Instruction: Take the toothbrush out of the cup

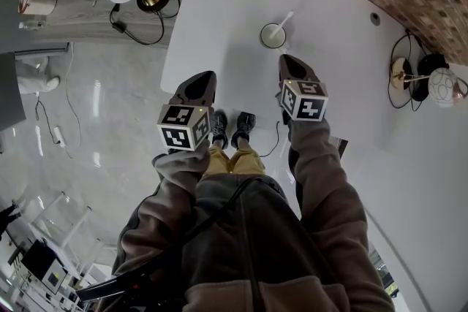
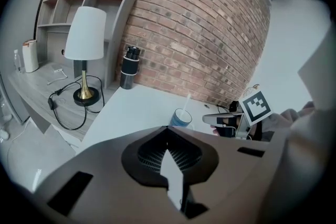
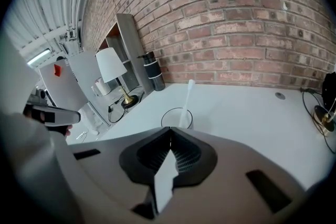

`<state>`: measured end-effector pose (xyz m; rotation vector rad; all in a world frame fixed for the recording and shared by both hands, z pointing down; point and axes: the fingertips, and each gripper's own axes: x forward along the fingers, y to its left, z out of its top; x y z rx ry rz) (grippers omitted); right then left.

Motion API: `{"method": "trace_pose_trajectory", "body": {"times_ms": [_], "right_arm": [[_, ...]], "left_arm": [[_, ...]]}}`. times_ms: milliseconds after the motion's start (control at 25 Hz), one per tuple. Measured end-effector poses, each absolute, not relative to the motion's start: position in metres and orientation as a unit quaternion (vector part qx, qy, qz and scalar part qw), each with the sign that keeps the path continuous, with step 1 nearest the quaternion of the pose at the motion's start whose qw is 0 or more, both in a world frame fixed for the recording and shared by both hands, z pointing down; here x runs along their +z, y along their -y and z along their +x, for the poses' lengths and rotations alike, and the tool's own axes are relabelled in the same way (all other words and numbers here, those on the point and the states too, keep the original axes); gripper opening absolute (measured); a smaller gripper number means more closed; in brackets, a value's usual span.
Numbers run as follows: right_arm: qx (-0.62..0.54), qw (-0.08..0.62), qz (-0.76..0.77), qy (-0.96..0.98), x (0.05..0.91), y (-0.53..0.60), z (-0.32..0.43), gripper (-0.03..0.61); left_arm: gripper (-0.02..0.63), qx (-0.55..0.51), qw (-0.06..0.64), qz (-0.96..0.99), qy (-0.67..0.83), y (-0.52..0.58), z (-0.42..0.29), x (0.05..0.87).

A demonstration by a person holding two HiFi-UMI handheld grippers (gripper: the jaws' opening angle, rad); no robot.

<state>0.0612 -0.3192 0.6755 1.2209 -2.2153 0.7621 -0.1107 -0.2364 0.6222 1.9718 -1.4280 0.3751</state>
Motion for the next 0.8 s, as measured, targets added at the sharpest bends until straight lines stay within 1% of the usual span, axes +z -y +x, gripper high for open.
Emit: {"method": "trace_pose_trajectory", "body": {"times_ms": [720,760,800], "right_arm": [[0.263,0.260,0.462,0.806,0.700,0.390,0.058,0.003],[0.262,0.261,0.464,0.805,0.701,0.394,0.058,0.005],[0.263,0.261,0.465,0.804,0.702,0.397,0.058,0.030]], "left_arm": [[-0.011,0.153,0.363,0.734,0.554,0.223,-0.124,0.652],[-0.011,0.154,0.364,0.732,0.555,0.222,-0.126,0.653],[-0.011,0.154,0.365,0.731,0.556,0.222,-0.128,0.654]]}}
